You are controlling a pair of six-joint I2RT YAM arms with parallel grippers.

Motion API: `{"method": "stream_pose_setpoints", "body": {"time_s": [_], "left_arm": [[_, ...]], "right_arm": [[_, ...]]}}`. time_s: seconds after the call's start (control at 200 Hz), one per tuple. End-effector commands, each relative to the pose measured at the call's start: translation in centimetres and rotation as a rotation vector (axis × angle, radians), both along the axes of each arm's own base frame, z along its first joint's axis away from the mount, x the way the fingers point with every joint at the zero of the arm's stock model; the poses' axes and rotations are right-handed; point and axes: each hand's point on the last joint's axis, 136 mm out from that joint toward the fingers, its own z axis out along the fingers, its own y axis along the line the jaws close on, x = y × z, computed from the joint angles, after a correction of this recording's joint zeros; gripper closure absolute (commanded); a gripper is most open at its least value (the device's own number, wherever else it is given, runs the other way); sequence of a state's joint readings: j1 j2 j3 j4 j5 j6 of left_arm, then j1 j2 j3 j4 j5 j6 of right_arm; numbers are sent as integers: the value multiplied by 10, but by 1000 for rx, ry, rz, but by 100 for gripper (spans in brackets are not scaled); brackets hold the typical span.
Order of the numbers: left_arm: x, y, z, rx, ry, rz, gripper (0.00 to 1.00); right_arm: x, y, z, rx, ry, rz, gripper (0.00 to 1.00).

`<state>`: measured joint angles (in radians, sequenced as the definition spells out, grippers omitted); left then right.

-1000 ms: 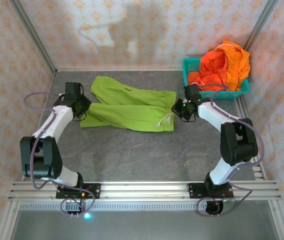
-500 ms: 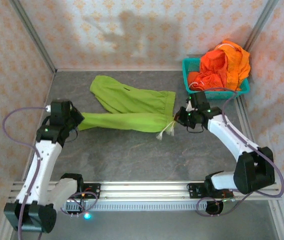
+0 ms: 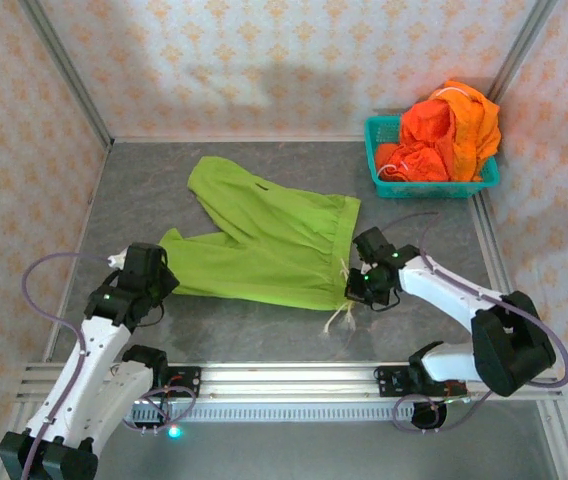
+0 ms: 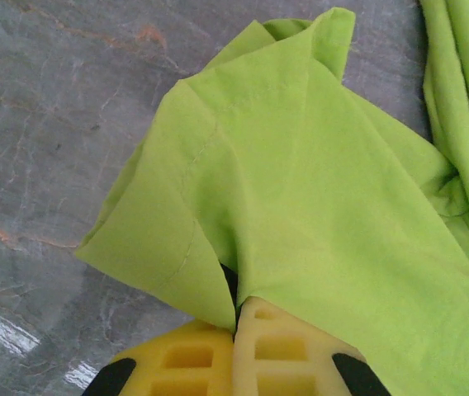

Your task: Fold and stack the shorts

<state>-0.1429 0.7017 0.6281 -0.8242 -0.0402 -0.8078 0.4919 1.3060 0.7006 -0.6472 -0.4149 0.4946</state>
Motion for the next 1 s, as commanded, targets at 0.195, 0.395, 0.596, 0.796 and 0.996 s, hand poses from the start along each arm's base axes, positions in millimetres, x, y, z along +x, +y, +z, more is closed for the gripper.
{"method": "stream_pose_setpoints", "body": {"time_s": [0.195, 0.395, 0.596, 0.796, 0.996], "left_arm": [[-1, 15, -5, 80, 13, 51, 99], [2, 11, -9, 61, 8, 39, 99], [5, 10, -7, 57, -4, 33, 98], [7, 7, -7, 50, -10, 26, 98], [7, 8, -6, 52, -10, 24, 98]], "right_arm": [[29, 1, 20, -38, -102, 11, 78], [65, -8, 75, -100, -271, 24, 51], [109, 13, 85, -16, -281, 12, 37], [173, 2, 67, -12, -305, -119, 33], [230, -12, 52, 22, -343, -205, 33]]}}
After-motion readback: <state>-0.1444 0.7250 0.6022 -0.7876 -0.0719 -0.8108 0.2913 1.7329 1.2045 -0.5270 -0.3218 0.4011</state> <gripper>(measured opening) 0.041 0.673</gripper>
